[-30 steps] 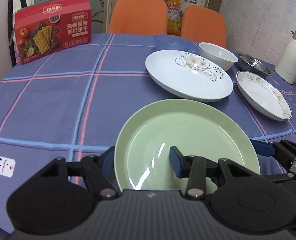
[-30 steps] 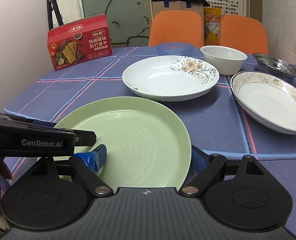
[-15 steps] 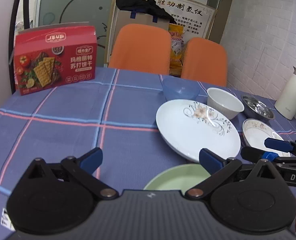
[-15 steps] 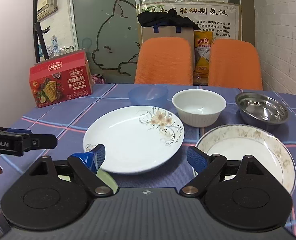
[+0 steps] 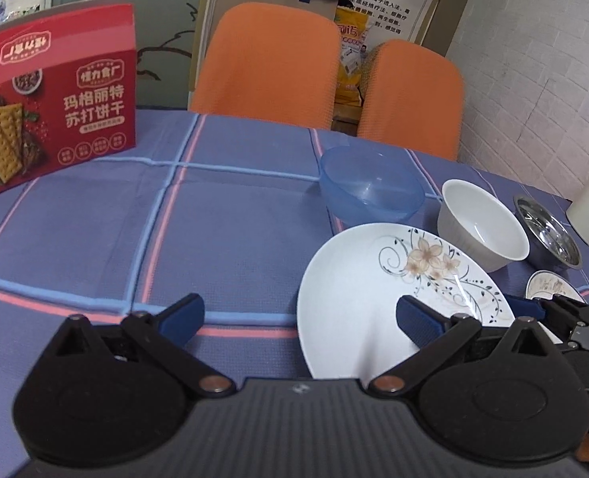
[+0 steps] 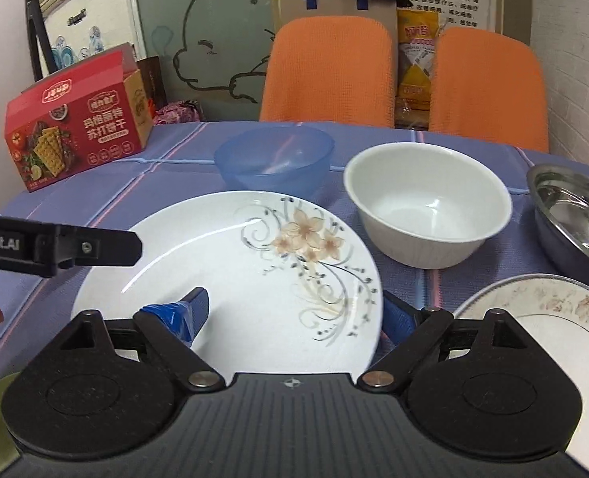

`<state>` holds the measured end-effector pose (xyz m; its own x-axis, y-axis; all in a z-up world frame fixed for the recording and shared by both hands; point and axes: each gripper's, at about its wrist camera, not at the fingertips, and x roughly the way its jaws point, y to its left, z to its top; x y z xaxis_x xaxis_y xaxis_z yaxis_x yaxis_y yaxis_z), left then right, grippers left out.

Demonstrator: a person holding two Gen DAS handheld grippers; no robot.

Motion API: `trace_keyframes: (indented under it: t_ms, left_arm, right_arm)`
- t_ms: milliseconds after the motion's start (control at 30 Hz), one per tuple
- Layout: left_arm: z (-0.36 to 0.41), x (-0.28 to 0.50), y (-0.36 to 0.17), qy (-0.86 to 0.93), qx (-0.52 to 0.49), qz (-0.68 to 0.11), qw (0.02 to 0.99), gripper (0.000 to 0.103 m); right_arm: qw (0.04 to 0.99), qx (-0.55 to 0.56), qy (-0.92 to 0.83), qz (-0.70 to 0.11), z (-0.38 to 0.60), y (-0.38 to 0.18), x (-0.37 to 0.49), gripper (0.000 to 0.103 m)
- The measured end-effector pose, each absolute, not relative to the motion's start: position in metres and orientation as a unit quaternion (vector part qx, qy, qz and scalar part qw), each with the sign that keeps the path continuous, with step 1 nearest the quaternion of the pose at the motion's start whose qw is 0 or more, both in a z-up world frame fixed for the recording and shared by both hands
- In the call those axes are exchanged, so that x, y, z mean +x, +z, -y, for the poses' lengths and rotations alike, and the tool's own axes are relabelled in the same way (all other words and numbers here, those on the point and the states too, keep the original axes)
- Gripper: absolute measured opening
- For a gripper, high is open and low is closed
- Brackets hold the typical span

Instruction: Organize plates and bowls

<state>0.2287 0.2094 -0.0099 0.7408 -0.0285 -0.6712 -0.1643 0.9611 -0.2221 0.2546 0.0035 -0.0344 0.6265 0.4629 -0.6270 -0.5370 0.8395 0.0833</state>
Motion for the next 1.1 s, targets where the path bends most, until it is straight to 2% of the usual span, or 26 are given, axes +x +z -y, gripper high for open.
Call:
trace_keyframes:
  t_ms: [433,600,667,800,867,933,1100]
  left_arm:
    - [-0.214,0.226,-0.021,0.021,-0.124,-0.367,0.922,0.101]
    - [-0.196,0.233,-0.03,0.033,-0.069,-0.381,0.921,0.077]
    - [-0.195,0.232,-0.03,0.028,-0.064,-0.378,0.923,0.073]
    - [-0.188,0.235,-0.03,0.018,-0.064,-0.374,0.925,0.057]
    - [-0.184,0.237,-0.03,0.03,-0.062,-0.378,0.923,0.056]
    - [-0.186,0.24,-0.028,0.028,-0.072,-0.384,0.92,0.05]
    - [-0.176,0.229,-0.003,0.026,-0.063,-0.354,0.933,0.046]
  right_arm:
    - [0.902,-0.062,0.277,-0.325,-0.015,-0.043,0.242,0.078]
    - [0.902,-0.064,0.285,-0.317,-0.012,-0.044,0.238,0.08]
    - [0.901,-0.066,0.288,-0.317,-0.012,-0.043,0.236,0.08]
    - [0.896,-0.07,0.295,-0.323,-0.023,-0.042,0.233,0.082]
    - [0.896,-0.057,0.287,-0.335,-0.024,-0.039,0.237,0.082]
    - [0.892,-0.034,0.292,-0.342,-0.019,-0.034,0.241,0.081]
    - [0.909,-0.042,0.281,-0.305,-0.016,-0.01,0.223,0.082]
